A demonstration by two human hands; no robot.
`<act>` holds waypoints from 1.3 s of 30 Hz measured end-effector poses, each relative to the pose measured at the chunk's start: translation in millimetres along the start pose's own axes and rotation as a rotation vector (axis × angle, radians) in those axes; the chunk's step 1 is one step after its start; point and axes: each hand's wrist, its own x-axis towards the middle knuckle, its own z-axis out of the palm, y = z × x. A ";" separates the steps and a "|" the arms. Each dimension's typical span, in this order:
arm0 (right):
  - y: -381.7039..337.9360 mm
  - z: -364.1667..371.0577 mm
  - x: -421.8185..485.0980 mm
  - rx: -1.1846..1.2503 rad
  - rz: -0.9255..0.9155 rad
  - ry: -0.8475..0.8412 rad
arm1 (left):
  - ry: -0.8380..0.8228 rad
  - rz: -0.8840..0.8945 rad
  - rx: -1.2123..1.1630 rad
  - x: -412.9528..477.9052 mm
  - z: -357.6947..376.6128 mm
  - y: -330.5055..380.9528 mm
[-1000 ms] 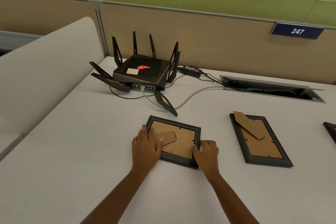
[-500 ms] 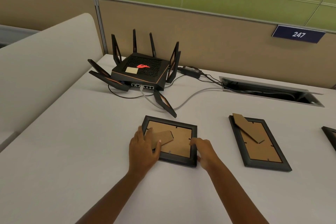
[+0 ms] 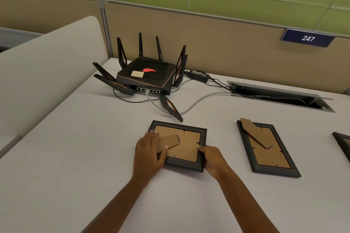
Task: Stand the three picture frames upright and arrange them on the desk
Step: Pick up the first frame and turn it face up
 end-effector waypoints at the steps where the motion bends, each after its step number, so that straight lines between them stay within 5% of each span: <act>1: -1.8 -3.2 -2.0 0.034 -0.007 -0.026 | -0.005 0.109 0.013 -2.7 -1.0 1.1; 5: -12.2 -10.0 -12.6 0.086 -0.074 -0.131 | -0.063 0.461 0.037 -13.5 -0.3 -0.8; 12: -20.7 -11.5 -25.1 0.074 -0.214 -0.204 | 0.041 0.507 0.045 -11.3 -10.0 5.2; 19: -35.6 -22.9 -30.1 0.087 -0.344 -0.250 | 0.231 0.384 -0.117 6.1 -45.2 33.2; 25: -40.6 -41.6 -26.1 -0.025 -0.435 -0.121 | 0.289 0.215 -0.477 16.5 -58.0 56.3; 34: -35.1 -53.3 -27.8 -0.157 -0.539 -0.138 | 0.086 0.089 -0.962 29.1 -61.0 90.7; 39: -28.9 -59.5 -24.4 0.058 -0.642 -0.102 | 0.054 0.040 -1.068 30.6 -55.3 102.1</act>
